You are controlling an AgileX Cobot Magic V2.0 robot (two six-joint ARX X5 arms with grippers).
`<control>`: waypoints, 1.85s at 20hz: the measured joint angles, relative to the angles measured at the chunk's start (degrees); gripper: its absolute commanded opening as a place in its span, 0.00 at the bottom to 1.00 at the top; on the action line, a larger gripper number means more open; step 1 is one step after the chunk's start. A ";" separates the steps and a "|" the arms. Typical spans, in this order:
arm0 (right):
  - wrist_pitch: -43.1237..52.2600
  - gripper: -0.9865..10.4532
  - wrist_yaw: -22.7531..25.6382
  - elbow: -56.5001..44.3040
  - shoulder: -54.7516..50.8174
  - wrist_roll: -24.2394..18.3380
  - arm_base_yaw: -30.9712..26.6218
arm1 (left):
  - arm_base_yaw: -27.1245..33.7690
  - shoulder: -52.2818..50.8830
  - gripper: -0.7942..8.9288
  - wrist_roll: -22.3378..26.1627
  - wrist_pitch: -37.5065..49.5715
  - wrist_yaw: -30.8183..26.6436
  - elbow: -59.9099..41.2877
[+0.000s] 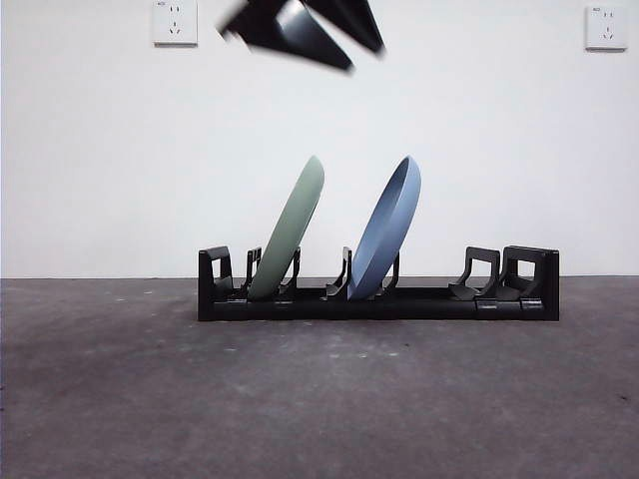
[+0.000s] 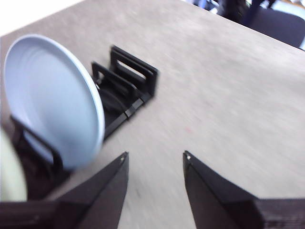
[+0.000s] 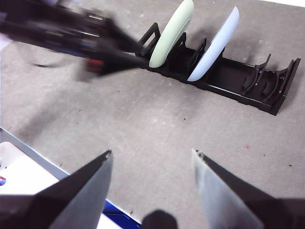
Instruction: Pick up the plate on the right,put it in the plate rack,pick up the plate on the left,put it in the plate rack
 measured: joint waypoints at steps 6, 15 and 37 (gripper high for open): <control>0.00 0.33 -3.06 0.00 0.00 -0.44 0.00 | 0.00 -19.65 0.28 -0.02 -21.59 0.11 0.00; 0.00 0.33 -6.56 0.00 0.02 -1.05 0.00 | 0.00 -35.34 0.28 -0.02 -32.37 0.11 0.00; 0.00 0.09 -3.43 0.00 0.83 -0.79 0.00 | 0.00 -34.38 0.08 -0.02 -34.27 0.09 0.00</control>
